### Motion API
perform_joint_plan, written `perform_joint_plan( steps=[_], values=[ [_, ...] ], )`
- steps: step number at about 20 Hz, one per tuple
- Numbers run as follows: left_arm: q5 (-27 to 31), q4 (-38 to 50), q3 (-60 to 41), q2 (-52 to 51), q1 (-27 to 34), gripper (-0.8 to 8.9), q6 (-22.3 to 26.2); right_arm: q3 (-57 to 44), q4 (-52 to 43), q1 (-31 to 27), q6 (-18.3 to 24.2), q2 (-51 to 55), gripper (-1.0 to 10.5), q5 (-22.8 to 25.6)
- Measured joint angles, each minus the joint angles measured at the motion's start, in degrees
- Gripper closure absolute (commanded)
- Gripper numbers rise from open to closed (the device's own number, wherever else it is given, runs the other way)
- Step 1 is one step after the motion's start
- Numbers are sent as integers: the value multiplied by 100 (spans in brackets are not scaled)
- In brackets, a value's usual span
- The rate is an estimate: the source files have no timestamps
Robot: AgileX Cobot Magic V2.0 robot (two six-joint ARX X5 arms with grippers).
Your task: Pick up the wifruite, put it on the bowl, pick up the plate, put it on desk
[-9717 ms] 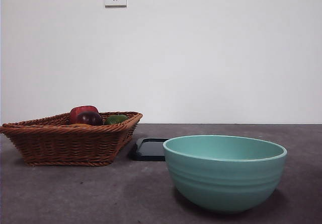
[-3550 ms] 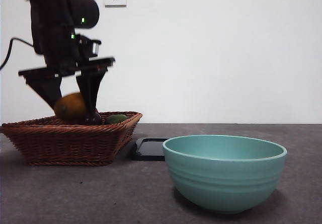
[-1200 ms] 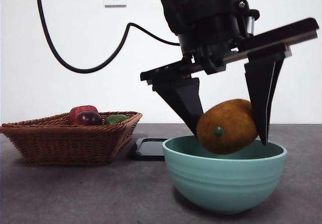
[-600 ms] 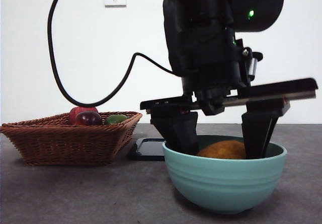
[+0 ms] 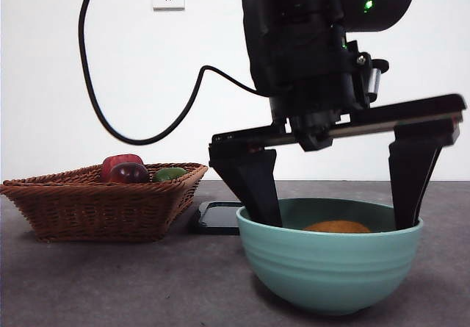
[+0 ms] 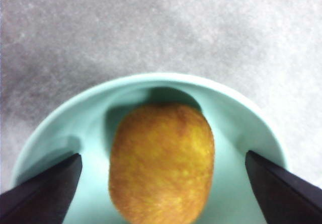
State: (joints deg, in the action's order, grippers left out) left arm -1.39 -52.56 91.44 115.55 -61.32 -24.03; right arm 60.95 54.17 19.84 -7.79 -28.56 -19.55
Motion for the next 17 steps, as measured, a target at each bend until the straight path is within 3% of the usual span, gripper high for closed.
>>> perform_joint_plan(
  steps=[6, 11, 17],
  values=[
    [17, -363, 654, -286, -9, 273, 109, 0, 0, 0, 0, 0, 381, 4],
    [57, -879, 715, -1502, -11, 274, 197, 0, 0, 0, 0, 0, 381, 4],
    [835, -1613, 723, -3112, -33, 279, 422, 0, 0, 0, 0, 0, 381, 4]
  ],
)
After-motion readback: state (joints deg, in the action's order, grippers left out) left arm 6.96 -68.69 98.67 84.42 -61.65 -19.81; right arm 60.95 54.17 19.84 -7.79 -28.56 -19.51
